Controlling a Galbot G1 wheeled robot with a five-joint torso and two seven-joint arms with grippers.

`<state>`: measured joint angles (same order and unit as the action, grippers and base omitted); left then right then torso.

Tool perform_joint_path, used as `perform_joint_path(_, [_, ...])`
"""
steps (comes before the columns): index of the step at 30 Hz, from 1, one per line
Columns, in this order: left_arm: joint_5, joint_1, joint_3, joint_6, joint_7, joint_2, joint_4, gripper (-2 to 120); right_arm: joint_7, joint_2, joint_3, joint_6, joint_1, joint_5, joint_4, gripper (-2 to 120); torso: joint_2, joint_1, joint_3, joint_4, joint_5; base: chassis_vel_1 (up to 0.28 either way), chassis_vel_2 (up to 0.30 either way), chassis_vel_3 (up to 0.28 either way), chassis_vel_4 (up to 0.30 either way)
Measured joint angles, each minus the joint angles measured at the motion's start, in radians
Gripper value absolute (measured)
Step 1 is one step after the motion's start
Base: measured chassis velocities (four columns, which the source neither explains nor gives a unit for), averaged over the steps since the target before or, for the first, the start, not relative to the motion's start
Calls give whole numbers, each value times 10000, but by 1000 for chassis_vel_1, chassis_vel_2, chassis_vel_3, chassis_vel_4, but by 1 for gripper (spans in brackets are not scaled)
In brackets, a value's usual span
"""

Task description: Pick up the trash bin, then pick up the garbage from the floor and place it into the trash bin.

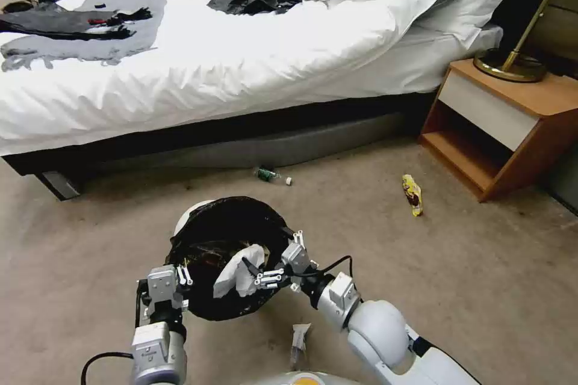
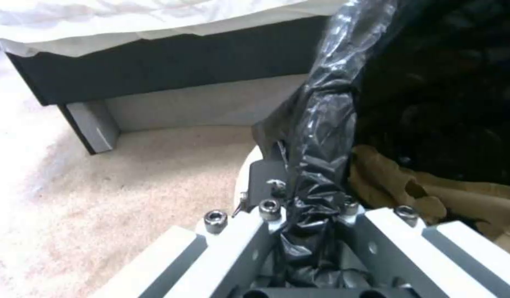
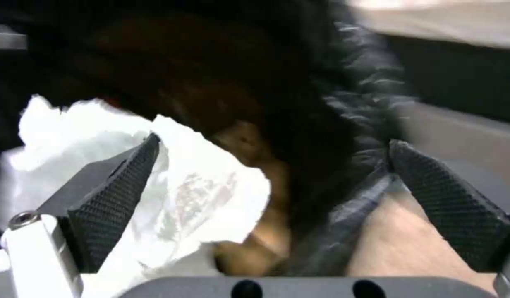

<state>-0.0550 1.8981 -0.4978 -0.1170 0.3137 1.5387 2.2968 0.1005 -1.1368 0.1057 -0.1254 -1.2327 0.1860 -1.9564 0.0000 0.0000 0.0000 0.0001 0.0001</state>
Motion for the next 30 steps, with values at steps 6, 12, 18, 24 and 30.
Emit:
perform_joint_path(6, [0,3,-2,5,-32,-7,0,0,-183,4,-90,-202,-49,49,-276,100,0,0,1,-1,-3,0,0,0,0])
perform_joint_path(12, [0,17,-4,21,-31,-13,-12,0,-278,-57,-217,-202,-106,38,-507,100,0,0,0,-1,-1,0,0,0,0])
perform_joint_path(18, [0,2,-3,22,-28,-23,-35,0,-290,-23,-385,-205,-168,58,-678,100,0,0,0,-1,-1,0,0,0,0])
perform_joint_path(24, [-2,-18,9,21,-24,-22,-51,0,-346,46,-514,-343,-267,161,-832,100,0,0,0,-1,-1,0,0,0,0])
perform_joint_path(30, [21,-20,1,22,-23,-25,-48,0,-346,19,-684,-347,-291,202,-730,100,0,0,0,-1,-1,0,0,0,0])
